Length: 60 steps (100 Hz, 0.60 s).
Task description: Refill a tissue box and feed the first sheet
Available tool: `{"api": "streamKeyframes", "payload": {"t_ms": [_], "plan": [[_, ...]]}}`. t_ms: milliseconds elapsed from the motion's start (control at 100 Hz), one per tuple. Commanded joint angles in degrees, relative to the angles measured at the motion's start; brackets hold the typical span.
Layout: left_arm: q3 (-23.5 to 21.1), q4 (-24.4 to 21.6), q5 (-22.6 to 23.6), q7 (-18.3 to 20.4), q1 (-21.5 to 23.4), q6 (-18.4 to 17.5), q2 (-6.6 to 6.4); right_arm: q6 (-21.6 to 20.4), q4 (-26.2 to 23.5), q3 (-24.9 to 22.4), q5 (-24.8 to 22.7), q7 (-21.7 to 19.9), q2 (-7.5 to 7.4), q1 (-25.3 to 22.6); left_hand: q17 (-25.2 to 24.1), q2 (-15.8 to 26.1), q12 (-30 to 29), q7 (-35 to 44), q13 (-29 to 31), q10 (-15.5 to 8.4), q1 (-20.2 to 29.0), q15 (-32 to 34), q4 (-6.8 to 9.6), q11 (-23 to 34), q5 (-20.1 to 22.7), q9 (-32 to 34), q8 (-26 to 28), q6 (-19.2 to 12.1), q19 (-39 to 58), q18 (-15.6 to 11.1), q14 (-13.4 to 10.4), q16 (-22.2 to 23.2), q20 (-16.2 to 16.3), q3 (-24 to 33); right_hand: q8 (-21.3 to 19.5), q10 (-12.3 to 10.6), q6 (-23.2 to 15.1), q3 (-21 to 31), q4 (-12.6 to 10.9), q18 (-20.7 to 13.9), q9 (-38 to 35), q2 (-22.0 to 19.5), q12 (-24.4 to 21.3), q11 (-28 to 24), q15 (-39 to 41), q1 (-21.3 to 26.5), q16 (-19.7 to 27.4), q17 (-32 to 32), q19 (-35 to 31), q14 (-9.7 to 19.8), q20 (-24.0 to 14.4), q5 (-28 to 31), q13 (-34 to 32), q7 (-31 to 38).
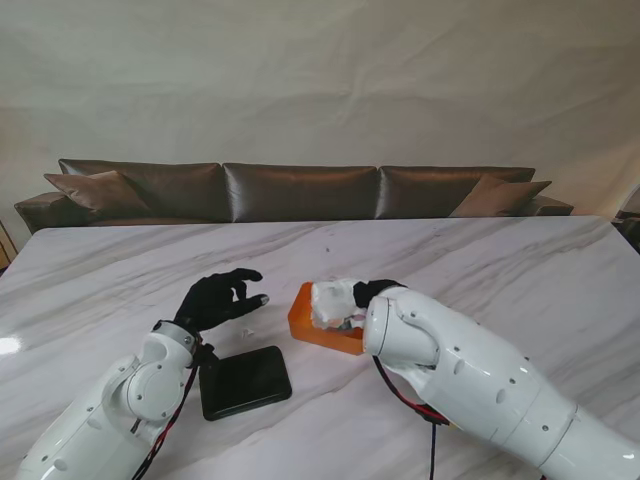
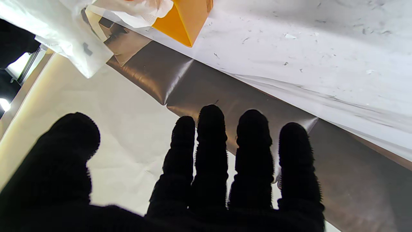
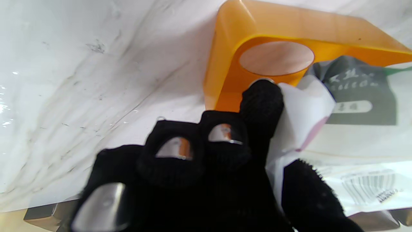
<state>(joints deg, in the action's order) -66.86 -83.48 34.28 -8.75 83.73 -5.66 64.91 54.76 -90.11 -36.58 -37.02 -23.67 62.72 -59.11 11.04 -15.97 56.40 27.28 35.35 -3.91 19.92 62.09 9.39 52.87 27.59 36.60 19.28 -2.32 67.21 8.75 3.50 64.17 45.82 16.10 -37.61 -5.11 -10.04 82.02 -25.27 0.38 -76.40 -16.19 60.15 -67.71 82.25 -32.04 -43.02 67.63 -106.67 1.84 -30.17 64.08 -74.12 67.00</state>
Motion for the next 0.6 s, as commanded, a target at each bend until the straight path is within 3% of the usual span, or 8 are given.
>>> {"api": "streamKeyframes", "payload": {"t_ms": [0, 210, 460, 590], "plan": [[0.26, 0.42, -0.23, 0.28, -0.16, -0.42, 0.08, 3.26, -0.82, -0.1, 1.93, 2.17, -0.08, -1.34, -1.39, 1.9, -0.67, -0.99, -1.61, -1.24, 0.06, -0.64, -0.17, -0.97, -1.45, -2.45, -1.03, 1.76, 7.44, -1.49, -0.15, 0.67, -0.51, -1.3, 0.64, 0.17, -4.77, 7.94, 0.6, -14.45, -6.21, -9.06, -1.16, -0.07, 7.36, 0.62, -1.54, 1.55, -7.46, 1.25, -1.21, 0.51, -1.37, 0.19], [0.81, 1.09, -0.66, -0.15, -0.46, -1.13, 0.22, 3.27, -1.4, -2.41, -4.02, -1.28, 0.97, -3.64, -1.44, 1.96, -0.69, -1.03, -1.63, -1.26, 0.09, -0.8, -0.16, -1.01, -1.44, -2.39, -1.15, 1.79, 7.41, -1.43, -0.14, 0.62, -0.54, -1.26, 0.71, 0.27, -4.72, 7.94, 1.44, -14.45, -6.11, -9.16, -1.2, -0.01, 7.27, 0.24, -1.56, 1.55, -7.44, 1.25, -1.28, 0.0, -1.37, -0.02], [0.44, 1.12, -0.98, 0.43, -0.19, -1.51, 0.1, 3.28, 0.38, -3.17, -5.12, -4.13, 2.25, -3.72, -1.43, 1.92, -0.7, -1.02, -1.63, -1.34, 0.12, -0.81, -0.18, -0.99, -1.34, -2.36, -1.29, 1.85, 7.41, -1.42, -0.14, 0.63, -0.57, -1.18, 0.78, 0.21, -4.3, 7.93, 2.43, -14.45, -5.86, -9.33, -1.28, 0.2, 6.97, -0.2, -1.48, 1.49, -7.06, 1.34, -1.22, -0.59, -1.38, -0.16], [0.46, 1.25, -1.32, 0.37, -0.18, -1.73, 0.17, 3.28, 1.1, -3.52, -7.69, -5.98, 3.36, -3.53, -1.43, 1.91, -0.68, -1.0, -1.63, -1.15, 0.21, -0.82, -0.19, -0.93, -1.27, -2.3, -1.34, 1.92, 7.42, -1.37, -0.12, 0.63, -0.58, -1.09, 1.54, 0.33, -3.16, 7.85, 5.81, -14.46, -5.34, -10.54, -1.31, 0.56, 6.4, -2.01, -1.23, 1.44, -6.58, 1.42, -1.13, -2.33, -1.41, -0.37]]}}
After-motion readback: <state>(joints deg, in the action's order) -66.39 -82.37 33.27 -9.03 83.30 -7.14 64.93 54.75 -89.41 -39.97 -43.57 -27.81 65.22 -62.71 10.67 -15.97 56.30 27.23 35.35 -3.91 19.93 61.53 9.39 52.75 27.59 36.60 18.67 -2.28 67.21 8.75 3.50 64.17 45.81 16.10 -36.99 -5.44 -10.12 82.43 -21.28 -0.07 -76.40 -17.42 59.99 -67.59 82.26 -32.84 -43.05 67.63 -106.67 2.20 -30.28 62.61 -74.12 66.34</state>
